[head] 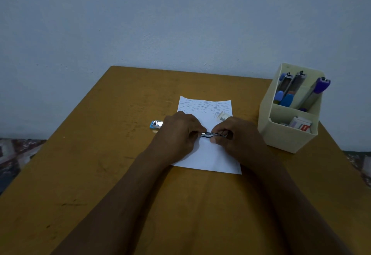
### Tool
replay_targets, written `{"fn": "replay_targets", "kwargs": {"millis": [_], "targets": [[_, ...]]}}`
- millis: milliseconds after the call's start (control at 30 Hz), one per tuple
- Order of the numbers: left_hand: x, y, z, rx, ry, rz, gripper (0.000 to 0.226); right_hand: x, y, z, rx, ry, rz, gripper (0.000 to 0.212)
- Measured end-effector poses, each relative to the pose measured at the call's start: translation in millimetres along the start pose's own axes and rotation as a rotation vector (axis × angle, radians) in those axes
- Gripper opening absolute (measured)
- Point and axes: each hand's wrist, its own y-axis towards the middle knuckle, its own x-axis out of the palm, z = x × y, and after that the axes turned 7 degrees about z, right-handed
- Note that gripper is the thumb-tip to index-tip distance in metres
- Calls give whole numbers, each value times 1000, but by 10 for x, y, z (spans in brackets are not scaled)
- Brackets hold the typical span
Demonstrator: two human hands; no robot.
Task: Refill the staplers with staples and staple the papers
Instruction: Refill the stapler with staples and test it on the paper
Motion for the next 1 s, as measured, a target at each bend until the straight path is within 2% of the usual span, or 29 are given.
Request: {"fn": "replay_targets", "kwargs": {"millis": [200, 700, 933, 1000], "targets": [[-45, 2, 3, 46, 57, -9, 29, 10, 2, 14, -8, -16, 12, 13], [-73, -20, 32, 11, 113, -85, 32, 44, 16, 37, -29, -7, 0, 10], [-87, -38, -23, -122, 99, -24, 20, 41, 11, 49, -65, 30, 32, 7], [-115, -36, -46, -169, 173, -60, 28, 40, 17, 66, -84, 36, 50, 4]]}}
